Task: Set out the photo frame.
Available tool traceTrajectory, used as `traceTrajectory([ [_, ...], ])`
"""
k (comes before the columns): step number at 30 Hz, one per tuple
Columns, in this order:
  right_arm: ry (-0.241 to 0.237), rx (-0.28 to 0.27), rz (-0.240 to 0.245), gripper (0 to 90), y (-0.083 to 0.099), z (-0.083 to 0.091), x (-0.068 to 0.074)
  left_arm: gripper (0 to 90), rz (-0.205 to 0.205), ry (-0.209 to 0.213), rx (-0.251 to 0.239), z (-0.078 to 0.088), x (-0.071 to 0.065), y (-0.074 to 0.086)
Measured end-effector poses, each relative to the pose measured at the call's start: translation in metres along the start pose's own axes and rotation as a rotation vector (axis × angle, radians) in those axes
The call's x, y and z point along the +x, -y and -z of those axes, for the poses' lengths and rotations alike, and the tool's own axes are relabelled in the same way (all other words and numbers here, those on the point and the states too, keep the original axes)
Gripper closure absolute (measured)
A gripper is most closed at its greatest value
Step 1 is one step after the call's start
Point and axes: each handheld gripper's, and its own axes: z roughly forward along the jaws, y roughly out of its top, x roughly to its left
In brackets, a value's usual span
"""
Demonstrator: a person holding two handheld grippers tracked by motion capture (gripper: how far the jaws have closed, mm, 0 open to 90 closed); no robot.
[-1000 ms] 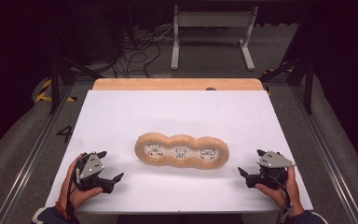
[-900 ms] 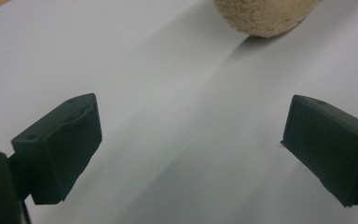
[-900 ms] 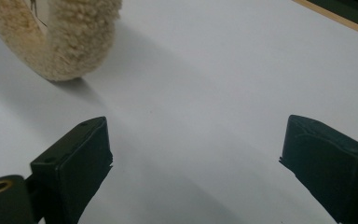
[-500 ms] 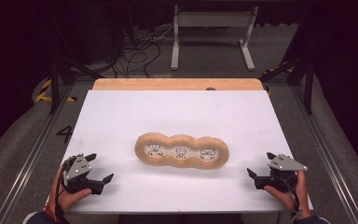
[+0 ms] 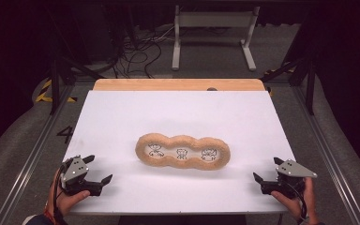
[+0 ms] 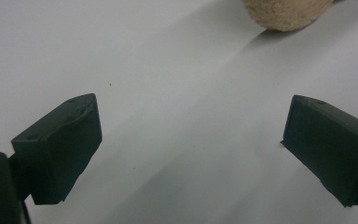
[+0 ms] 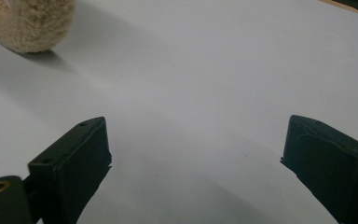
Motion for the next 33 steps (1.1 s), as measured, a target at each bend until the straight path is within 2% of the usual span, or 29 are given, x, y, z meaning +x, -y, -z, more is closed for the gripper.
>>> traceTrajectory([
  [5, 0.005, -0.011, 0.001, 7.2, -0.0005, 0.0032, 0.0018, 4.8, -0.008, 0.008, 0.006, 0.0, -0.0008, 0.0002],
  [13, 0.005, 0.012, 0.018, 7.2, 0.0, -0.0013, 0.0037, 4.8, -0.013, 0.018, 0.013, -0.0025, -0.0019, -0.0002],
  [21, 0.005, 0.009, 0.018, 7.2, 0.001, -0.0005, 0.0028, 5.0, -0.018, 0.04, 0.011, -0.0044, -0.0032, -0.0016],
  [33, 0.0, 0.013, 0.022, 7.8, 0.0014, -0.001, 0.003, 4.9, -0.028, 0.057, 0.044, -0.0099, -0.0046, -0.0024],
])
